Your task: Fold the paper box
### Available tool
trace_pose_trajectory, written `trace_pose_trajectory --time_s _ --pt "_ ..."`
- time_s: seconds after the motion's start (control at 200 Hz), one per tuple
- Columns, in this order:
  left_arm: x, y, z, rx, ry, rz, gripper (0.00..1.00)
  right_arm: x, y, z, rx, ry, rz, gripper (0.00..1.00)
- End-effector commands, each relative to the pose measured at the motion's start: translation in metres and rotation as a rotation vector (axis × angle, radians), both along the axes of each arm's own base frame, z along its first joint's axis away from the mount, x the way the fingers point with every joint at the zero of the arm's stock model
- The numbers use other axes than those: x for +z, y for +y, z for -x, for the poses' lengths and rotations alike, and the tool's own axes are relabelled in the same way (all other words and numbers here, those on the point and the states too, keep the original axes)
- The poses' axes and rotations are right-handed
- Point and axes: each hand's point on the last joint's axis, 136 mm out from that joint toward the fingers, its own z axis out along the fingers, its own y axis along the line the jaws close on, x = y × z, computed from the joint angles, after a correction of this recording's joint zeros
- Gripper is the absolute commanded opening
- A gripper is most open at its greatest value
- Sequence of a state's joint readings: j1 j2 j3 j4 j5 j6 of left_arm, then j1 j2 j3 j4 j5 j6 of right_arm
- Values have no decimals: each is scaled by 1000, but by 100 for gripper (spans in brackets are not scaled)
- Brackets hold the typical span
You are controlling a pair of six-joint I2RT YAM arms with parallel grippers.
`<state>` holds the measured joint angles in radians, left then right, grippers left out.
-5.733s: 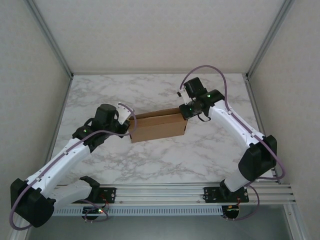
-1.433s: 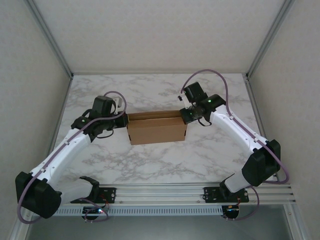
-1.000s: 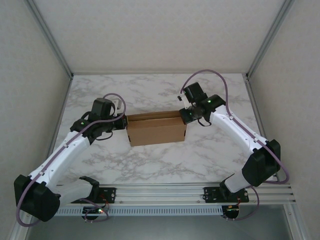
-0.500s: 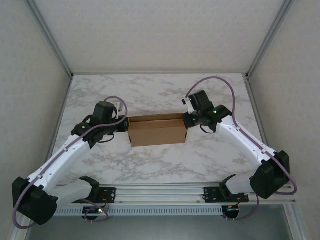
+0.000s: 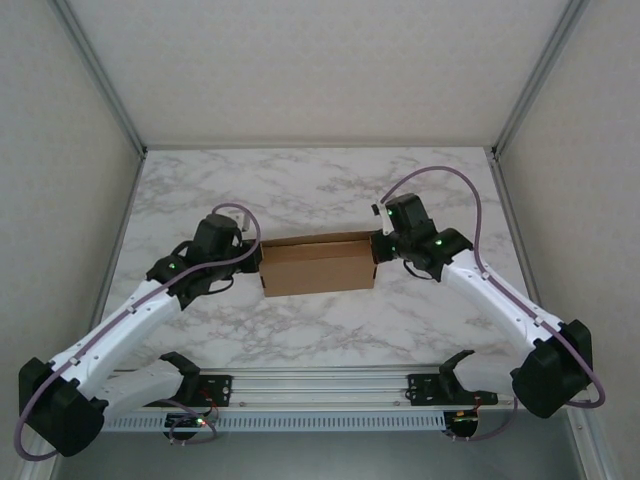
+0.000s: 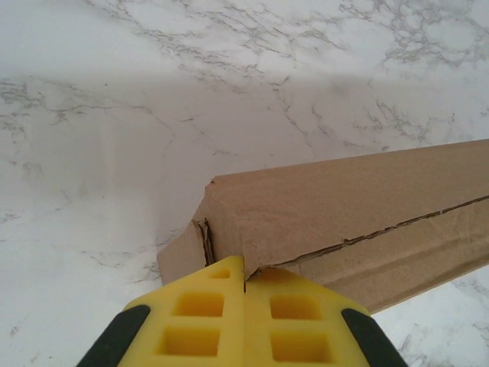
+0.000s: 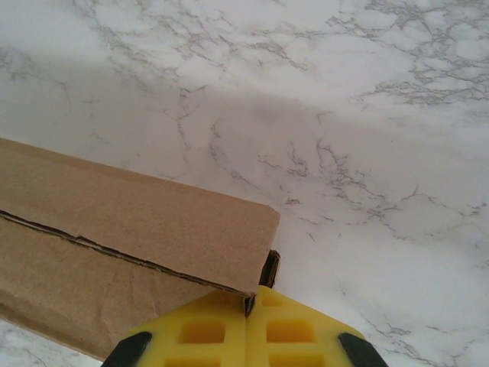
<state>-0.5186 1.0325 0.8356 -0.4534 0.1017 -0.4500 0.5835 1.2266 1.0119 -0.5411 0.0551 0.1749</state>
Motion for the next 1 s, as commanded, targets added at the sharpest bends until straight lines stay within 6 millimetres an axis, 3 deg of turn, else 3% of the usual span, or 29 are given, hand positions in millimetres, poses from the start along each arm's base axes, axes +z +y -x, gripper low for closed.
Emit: trace_pose_trajectory --time_s 0.0,0.3,0.571,0.746,0.996 --pt "-38 -5 26 -28 137 -45 0 -32 -3 26 10 110 19 0" --pt "-37 3 29 0 104 -67 0 -39 -14 42 -9 74 12 0" --pt "-46 4 33 -2 110 -61 0 -56 -17 55 -16 89 -13 6" --pt "-42 4 33 -11 76 -81 0 -27 -16 51 -8 4 -58 15" --pt "-43 -5 34 -54 62 -114 1 23 6 64 151 -94 -195 33"
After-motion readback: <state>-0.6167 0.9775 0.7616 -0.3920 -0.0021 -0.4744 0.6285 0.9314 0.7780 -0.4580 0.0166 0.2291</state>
